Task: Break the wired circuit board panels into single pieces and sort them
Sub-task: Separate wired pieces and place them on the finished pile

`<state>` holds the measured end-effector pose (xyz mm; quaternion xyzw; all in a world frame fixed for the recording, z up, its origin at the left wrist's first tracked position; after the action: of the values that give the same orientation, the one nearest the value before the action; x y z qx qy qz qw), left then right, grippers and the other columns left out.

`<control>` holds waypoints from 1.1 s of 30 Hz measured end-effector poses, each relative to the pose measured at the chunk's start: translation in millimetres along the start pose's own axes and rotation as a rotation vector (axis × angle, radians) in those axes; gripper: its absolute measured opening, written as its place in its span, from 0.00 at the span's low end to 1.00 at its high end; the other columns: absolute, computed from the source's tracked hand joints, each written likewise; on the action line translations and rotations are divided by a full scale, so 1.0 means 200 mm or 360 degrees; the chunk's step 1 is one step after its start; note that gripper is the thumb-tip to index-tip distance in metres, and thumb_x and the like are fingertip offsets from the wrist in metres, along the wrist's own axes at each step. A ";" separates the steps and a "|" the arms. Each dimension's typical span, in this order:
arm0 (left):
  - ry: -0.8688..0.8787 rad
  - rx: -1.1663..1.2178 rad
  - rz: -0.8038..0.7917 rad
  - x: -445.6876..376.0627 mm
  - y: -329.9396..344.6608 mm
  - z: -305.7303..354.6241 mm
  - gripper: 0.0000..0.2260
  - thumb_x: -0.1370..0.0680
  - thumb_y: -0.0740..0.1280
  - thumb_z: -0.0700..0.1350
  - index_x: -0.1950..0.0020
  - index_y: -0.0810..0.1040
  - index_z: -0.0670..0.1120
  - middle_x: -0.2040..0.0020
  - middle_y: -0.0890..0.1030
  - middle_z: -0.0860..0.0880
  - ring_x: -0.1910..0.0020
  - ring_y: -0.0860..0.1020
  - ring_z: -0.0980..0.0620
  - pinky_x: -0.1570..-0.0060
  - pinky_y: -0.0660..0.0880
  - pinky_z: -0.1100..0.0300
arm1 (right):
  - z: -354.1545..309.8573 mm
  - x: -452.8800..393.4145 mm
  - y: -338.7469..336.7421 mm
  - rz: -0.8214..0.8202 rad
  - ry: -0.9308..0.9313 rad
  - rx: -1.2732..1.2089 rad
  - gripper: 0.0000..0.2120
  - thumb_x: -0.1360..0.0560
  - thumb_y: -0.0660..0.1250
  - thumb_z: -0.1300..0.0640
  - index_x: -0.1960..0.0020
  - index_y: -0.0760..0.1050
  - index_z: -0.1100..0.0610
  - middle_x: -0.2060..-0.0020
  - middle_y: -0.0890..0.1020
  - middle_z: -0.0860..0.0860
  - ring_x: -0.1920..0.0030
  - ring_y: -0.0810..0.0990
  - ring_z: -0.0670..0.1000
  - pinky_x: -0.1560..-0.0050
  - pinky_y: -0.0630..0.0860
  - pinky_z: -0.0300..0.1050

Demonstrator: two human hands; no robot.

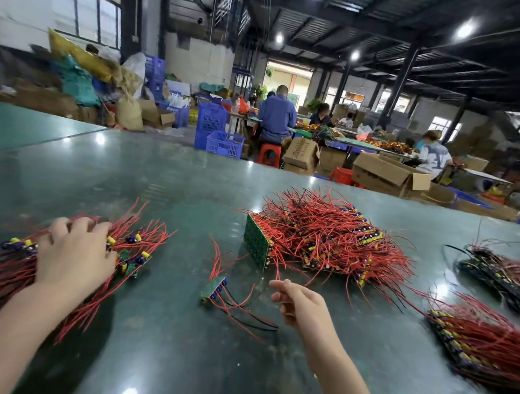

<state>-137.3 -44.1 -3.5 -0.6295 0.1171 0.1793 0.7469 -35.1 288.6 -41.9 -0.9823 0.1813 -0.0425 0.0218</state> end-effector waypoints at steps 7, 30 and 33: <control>0.0434 0.0531 -0.0579 0.24 0.20 0.49 0.19 0.23 0.63 0.59 0.40 0.77 0.48 0.42 0.78 0.50 0.40 0.74 0.49 0.40 0.71 0.54 | -0.01 0.01 0.02 -0.0035 -0.0088 0.0230 0.13 0.21 0.60 0.62 0.56 0.83 0.54 0.68 0.80 0.46 0.71 0.71 0.44 0.70 0.67 0.29; 0.1117 0.1688 0.0171 0.48 -0.01 0.79 0.29 0.35 0.77 0.34 0.37 0.75 0.54 0.41 0.72 0.56 0.43 0.73 0.57 0.40 0.68 0.68 | -0.11 0.06 0.08 -0.0036 -0.0624 0.0435 0.07 0.27 0.71 0.60 0.60 0.81 0.49 0.63 0.85 0.44 0.58 0.81 0.41 0.52 0.75 0.36; 0.0655 0.2370 -0.0502 0.45 0.05 0.80 0.28 0.34 0.78 0.41 0.37 0.73 0.53 0.43 0.79 0.51 0.48 0.79 0.57 0.46 0.74 0.66 | -0.12 0.06 0.06 0.0001 -0.0687 0.0288 0.06 0.27 0.70 0.62 0.56 0.83 0.53 0.57 0.85 0.52 0.52 0.82 0.51 0.45 0.76 0.49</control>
<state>-68.1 124.3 -19.9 0.0066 0.2517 -0.1746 0.9519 -29.8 272.0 -16.7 -0.9626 0.1683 0.1525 0.1481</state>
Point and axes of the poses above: each hand's wrist, its own x-axis away from the middle knuckle, its own y-axis out of the palm, z = x × y, the point moved 6 cm from there along -x, towards the middle knuckle
